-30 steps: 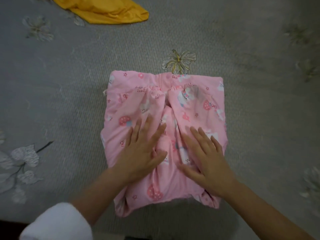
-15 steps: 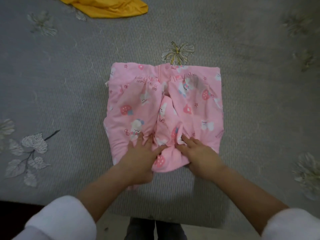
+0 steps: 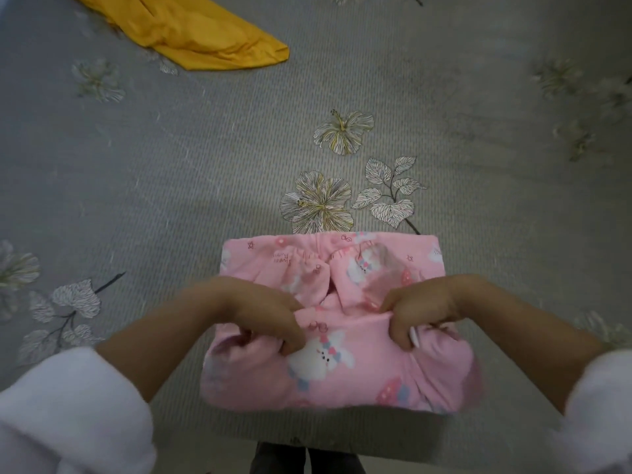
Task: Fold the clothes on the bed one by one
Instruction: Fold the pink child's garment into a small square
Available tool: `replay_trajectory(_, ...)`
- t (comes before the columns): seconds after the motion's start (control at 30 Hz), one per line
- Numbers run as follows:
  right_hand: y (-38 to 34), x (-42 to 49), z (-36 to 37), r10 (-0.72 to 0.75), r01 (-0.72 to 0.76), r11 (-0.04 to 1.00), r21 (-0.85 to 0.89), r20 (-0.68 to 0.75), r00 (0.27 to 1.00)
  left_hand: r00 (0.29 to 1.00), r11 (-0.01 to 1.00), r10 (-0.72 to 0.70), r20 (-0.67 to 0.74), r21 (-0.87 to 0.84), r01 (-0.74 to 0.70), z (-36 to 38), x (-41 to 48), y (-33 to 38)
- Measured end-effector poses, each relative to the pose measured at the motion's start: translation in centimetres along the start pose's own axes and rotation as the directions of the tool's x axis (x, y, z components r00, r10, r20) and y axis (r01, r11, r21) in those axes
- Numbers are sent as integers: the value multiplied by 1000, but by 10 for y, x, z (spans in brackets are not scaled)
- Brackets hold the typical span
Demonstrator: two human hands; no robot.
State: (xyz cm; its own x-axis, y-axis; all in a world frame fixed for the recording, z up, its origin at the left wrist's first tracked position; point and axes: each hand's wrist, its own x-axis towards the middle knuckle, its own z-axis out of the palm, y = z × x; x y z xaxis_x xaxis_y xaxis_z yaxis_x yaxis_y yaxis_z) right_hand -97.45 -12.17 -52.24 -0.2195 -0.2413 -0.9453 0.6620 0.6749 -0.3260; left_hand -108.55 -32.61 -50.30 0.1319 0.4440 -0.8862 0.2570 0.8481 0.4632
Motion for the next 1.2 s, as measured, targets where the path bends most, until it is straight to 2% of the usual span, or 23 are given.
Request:
replay_trajectory(0.07, -3, 1, -14, 4, -3, 999, 36, -37, 999, 980, 986, 13, -199, 167, 21, -14, -5, -5)
replay_trajectory(0.1, -6, 1, -23, -8, 10, 999, 35, -75, 997, 940, 965, 41, -339, 258, 52, -17, -8, -7)
replay_trajectory(0.13, -9, 1, -34, -29, 32, 999, 23, -121, 992, 858, 934, 113, -501, 349, 80, -18, -11, -8)
replay_trajectory(0.17, -12, 1, -45, -51, 53, 999, 3, -169, 984, 718, 889, 245, -652, 447, 102, -14, -12, -7)
replay_trajectory(0.2, -14, -1, -55, -69, 66, 998, -19, -214, 974, 548, 830, 388, -741, 540, 141, -6, -12, -4)
replay_trajectory(0.23, -17, -2, -65, -85, 76, 996, -48, -249, 965, 403, 779, 499, -767, 601, 179, 5, -8, -1)
replay_trajectory(0.27, -20, -3, -73, -105, 83, 992, -90, -271, 957, 322, 735, 581, -748, 651, 186, 18, -3, 3)
replay_trajectory(0.3, -21, -3, -80, -126, 87, 986, -143, -287, 949, 330, 690, 632, -701, 703, 171, 32, 6, 4)
replay_trajectory(0.37, -23, 0, -89, -131, 57, 974, -219, -342, 930, 421, 635, 645, -638, 753, 169, 53, 27, 0)
replay_trajectory(0.43, -23, 3, -91, -151, 28, 963, -268, -450, 880, 466, 664, 561, -684, 708, 238, 56, 46, -9)
replay_trajectory(0.47, -22, 3, -88, -181, 20, 955, -295, -530, 828, 461, 695, 510, -726, 664, 276, 52, 54, -13)
replay_trajectory(0.5, -20, 3, -81, -221, 11, 948, -318, -634, 741, 456, 726, 465, -759, 621, 295, 48, 60, -16)
replay_trajectory(0.53, -16, 4, -69, -276, 6, 940, -342, -749, 603, 446, 748, 437, -781, 591, 302, 44, 66, -20)
replay_trajectory(0.57, -11, 5, -53, -348, 7, 926, -378, -845, 406, 438, 765, 419, -795, 569, 301, 41, 72, -23)
replay_trajectory(0.6, -6, 5, -33, -422, 5, 903, -430, -884, 202, 427, 778, 408, -807, 552, 299, 40, 76, -26)
replay_trajectory(0.63, -2, 7, -13, -485, -11, 874, -486, -873, 50, 416, 789, 402, -816, 539, 295, 40, 79, -28)
replay_trajectory(0.67, 3, 12, 5, -531, -37, 847, -531, -847, -11, 404, 796, 402, -822, 532, 290, 41, 82, -30)
replay_trajectory(0.7, 9, 20, 20, -556, -65, 829, -555, -831, 15, 396, 800, 404, -825, 528, 283, 42, 84, -32)
replay_trajectory(0.73, 16, 28, 31, -551, -98, 825, -557, -830, 81, 387, 803, 407, -827, 526, 280, 44, 86, -34)
replay_trajectory(0.8, 27, 45, 36, -472, -157, 847, -508, -854, 217, 374, 816, 389, -842, 503, 285, 45, 90, -37)
replay_trajectory(0.87, 34, 58, 26, -382, -166, 882, -442, -875, 298, 365, 841, 338, -868, 452, 297, 44, 95, -38)
replay_trajectory(1.03, 40, 88, 14, -296, -130, 919, -371, -871, 392, 363, 898, 227, -904, 339, 282, 41, 109, -43)
replay_trajectory(1.2, 46, 102, 9, -260, -102, 937, -334, -863, 433, 370, 919, 206, -906, 309, 245, 41, 123, -49)
